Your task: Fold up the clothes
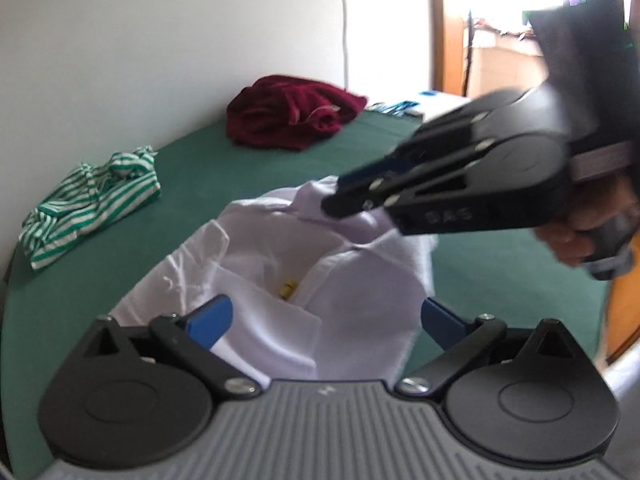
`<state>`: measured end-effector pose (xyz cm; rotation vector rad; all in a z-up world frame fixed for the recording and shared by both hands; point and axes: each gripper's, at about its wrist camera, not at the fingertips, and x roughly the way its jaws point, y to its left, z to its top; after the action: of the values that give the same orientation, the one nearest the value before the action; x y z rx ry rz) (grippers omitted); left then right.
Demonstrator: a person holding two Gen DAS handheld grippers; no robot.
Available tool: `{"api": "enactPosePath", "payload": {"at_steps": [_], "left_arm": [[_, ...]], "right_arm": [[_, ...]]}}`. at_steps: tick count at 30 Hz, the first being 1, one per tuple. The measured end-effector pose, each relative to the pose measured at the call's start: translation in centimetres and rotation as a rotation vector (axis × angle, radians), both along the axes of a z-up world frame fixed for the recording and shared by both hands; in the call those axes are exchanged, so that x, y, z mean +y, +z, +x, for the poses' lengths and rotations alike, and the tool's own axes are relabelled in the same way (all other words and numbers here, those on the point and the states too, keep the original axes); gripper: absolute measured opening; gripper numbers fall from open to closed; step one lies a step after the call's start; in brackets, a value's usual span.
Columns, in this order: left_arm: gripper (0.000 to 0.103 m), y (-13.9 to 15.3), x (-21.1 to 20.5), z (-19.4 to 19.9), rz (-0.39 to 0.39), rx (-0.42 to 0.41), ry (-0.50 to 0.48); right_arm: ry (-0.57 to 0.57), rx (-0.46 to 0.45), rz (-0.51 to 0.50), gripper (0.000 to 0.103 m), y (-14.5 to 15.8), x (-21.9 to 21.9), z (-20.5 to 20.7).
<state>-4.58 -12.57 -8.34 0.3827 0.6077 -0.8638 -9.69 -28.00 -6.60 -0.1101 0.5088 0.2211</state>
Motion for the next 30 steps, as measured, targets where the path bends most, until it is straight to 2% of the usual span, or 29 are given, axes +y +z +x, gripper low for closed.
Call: {"api": "enactPosePath", "payload": {"at_steps": [1,3,4,5,6,11,13,14,16,19,21,23,24,27,30], "left_arm": [[0.101,-0.5,-0.3,0.5,0.002,0.019,0.007],[0.098,-1.4,-0.7,1.4,0.009,0.048,0.019],[0.097,-1.8,-0.7,1.6,0.02,0.044,0.019],[0.092,-2.0,-0.7,1.6,0.029,0.038,0.019],[0.087,-2.0,-0.6,1.5,0.025,0.035,0.02],[0.082,-1.4,0.7,1.9,-0.021,0.046,0.041],[0.082,-1.3,1.2,2.1,-0.024,0.04,0.059],[0.079,-1.2,1.4,2.2,-0.021,0.038,0.065],[0.072,-1.2,1.8,2.1,-0.006,0.029,0.07],[0.071,-0.9,2.1,1.8,0.003,0.002,0.072],[0.071,-1.1,2.0,1.7,0.007,-0.002,0.076],[0.069,-1.3,1.7,1.7,0.027,-0.015,0.076],[0.063,-1.4,1.5,1.6,0.043,-0.027,0.074],[0.057,-1.5,1.3,1.2,0.071,-0.043,0.073],[0.051,-1.3,1.4,0.9,0.083,-0.058,0.077]], "right_arm": [[-0.008,0.018,0.001,0.026,-0.4,-0.1,0.5],[-0.019,0.051,0.015,0.025,-1.0,-0.4,1.3],[-0.019,0.066,0.042,0.021,-1.2,-0.8,1.6],[-0.023,0.082,0.066,0.008,-1.3,-1.1,1.8],[-0.033,0.088,0.097,0.006,-1.1,-1.6,1.9],[-0.149,0.115,0.348,0.006,-0.6,-5.4,2.1],[-0.211,0.159,0.383,0.009,-1.2,-6.4,2.7],[-0.228,0.174,0.374,0.017,-1.5,-6.6,2.8],[-0.253,0.188,0.345,0.024,-1.7,-6.8,2.8],[-0.187,0.08,0.248,0.027,0.3,-5.7,1.1],[-0.059,0.032,0.204,0.027,1.7,-4.4,0.1],[0.03,0.058,0.139,0.028,1.9,-2.5,-0.1],[0.049,0.065,0.082,0.029,1.6,-1.4,0.0],[0.057,0.092,-0.063,0.036,-0.1,1.2,0.6],[0.038,0.118,-0.092,0.028,-1.0,1.7,1.2]]}}
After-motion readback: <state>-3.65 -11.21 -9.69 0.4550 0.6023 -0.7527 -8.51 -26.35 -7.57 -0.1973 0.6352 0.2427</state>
